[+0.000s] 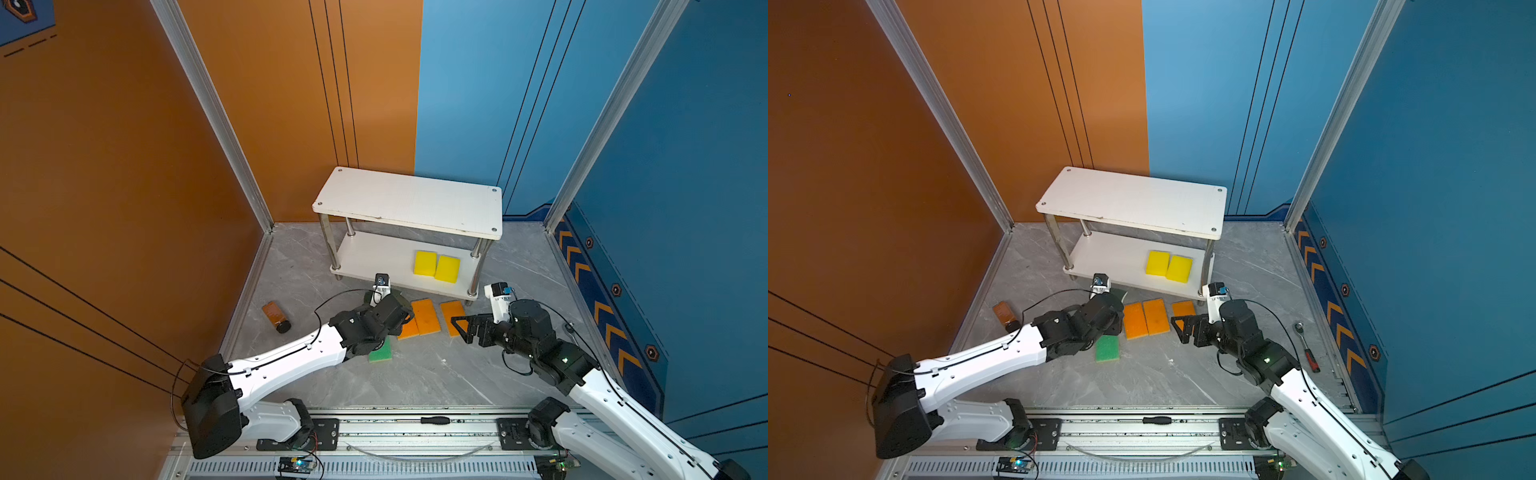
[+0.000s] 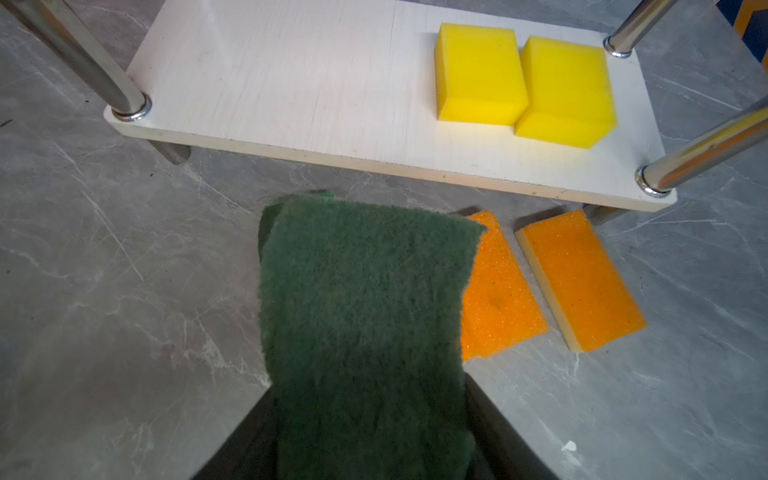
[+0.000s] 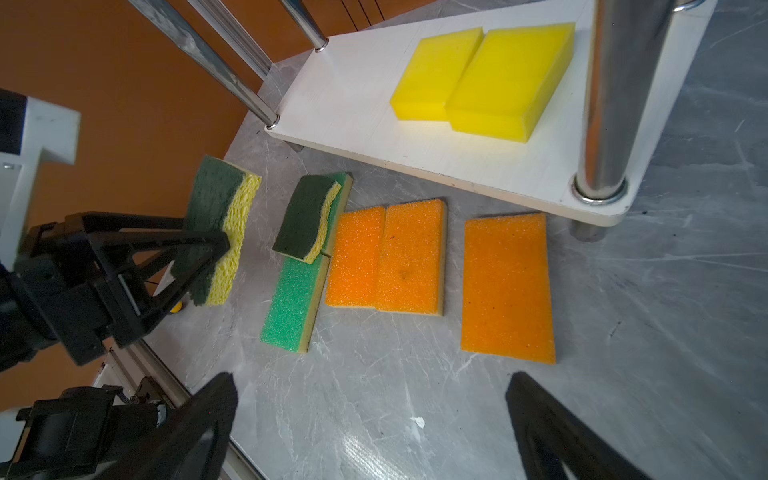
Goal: Place and organize the cleaning sponges onto the shelf
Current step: 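Lift the green scrub sponge and carry it toward the lower shelf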
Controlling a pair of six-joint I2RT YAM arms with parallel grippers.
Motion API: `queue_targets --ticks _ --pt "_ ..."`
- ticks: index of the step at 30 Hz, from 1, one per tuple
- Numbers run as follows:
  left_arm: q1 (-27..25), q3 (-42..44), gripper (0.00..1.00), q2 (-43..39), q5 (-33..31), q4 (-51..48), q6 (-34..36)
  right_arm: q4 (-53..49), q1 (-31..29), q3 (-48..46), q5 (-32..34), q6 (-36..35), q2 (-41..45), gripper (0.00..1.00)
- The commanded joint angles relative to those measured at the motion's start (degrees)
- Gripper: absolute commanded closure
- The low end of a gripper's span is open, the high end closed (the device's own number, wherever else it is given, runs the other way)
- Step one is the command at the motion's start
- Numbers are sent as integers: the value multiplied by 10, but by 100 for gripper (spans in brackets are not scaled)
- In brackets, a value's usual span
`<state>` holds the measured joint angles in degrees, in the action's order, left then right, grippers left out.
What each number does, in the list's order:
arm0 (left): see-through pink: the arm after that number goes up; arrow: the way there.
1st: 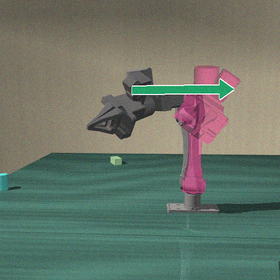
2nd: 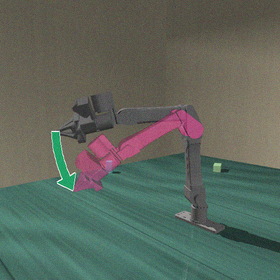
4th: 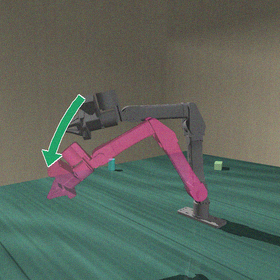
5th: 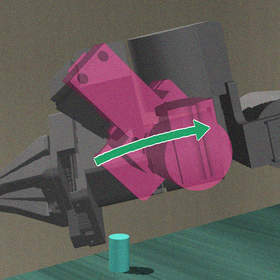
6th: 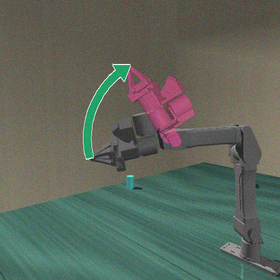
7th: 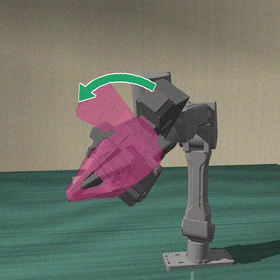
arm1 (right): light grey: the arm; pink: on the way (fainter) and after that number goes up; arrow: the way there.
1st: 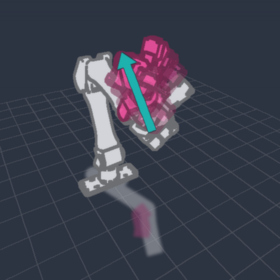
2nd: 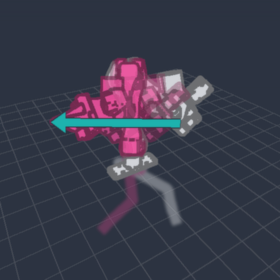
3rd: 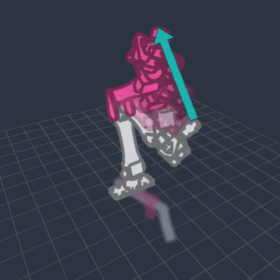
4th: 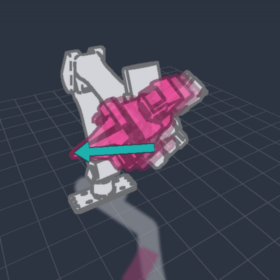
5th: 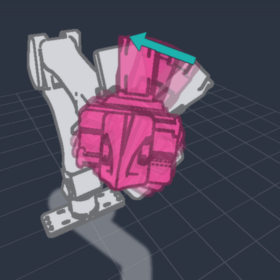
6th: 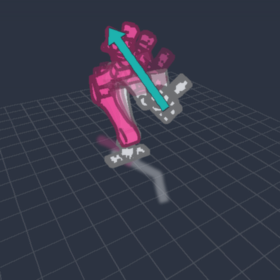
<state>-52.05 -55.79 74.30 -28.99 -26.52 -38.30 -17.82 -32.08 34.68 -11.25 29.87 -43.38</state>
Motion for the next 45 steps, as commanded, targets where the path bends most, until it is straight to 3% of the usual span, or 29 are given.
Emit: queue_targets --ticks 1,8,22,33,45 --pt "27 -26 39 5 38 33 62 3 -5 10 14 -8 6 0" --pt "65 -90 38 53 62 53 132 -3 -6 13 17 -8 17 0" --pt "136 -190 38 178 119 89 182 -18 -8 17 25 -11 30 0" --pt "144 -214 38 257 120 175 192 -34 -9 14 37 -15 55 0" --pt "171 -242 38 313 125 194 178 -43 -9 13 41 -15 66 0"
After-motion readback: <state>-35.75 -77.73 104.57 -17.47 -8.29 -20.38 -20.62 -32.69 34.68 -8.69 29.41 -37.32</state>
